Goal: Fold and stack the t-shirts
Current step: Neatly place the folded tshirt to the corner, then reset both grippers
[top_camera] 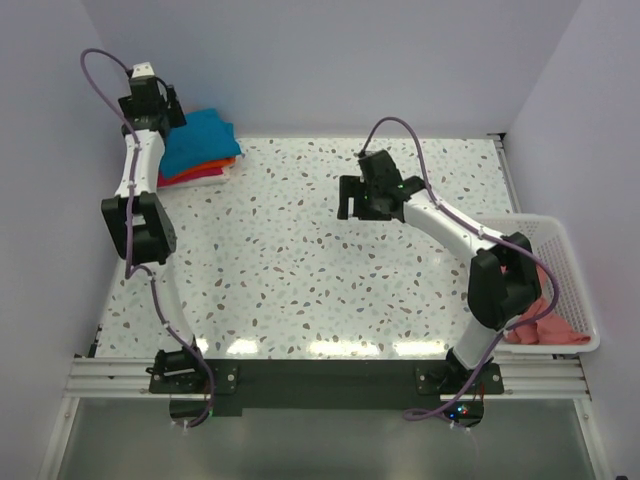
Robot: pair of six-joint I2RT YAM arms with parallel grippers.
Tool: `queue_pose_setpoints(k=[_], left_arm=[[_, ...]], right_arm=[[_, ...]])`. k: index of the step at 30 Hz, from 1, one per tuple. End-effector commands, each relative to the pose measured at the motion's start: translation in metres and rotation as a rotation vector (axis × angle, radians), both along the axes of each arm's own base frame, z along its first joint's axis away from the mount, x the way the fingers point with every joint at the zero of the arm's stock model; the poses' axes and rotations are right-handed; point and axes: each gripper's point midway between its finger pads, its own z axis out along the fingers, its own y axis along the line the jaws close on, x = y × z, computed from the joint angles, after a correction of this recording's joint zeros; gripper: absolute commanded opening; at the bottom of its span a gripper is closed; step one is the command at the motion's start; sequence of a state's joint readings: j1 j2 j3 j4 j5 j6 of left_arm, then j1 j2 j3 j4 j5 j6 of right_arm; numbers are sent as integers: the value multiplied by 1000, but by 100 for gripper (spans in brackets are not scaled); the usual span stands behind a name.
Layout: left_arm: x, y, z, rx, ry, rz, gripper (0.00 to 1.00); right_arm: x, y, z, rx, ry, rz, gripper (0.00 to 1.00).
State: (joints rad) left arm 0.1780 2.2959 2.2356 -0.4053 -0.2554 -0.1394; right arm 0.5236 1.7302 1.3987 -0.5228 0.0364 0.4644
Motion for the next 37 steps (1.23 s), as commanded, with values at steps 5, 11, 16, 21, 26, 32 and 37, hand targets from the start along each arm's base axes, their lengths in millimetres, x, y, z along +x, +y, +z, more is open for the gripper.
queue_pose_setpoints(k=[5,11,16,21,26,32,37], left_arm=[[-20,-46,101,-186,-266,-69,98],[-51,-112,102,-228,-262,-144,99],[-105,-206,69,-330,-247,-251,99],[-192,-300,49,-344,-216,-406,99],[-262,-341,38,-428,-212,-547,99],[-313,-341,0,-419,-108,-626,99],[-328,-334,-21,-374,-52,-654,99]], right_arm=[[-7,-13,34,2,-95,-24,84],[-15,-20,52,17,-138,-36,84],[-22,-32,67,12,-180,-63,85],[-44,-51,85,21,-227,-98,86],[-72,-72,78,30,-241,-131,87],[-100,-92,70,55,-278,-163,93],[-100,-100,68,31,-284,-198,96]])
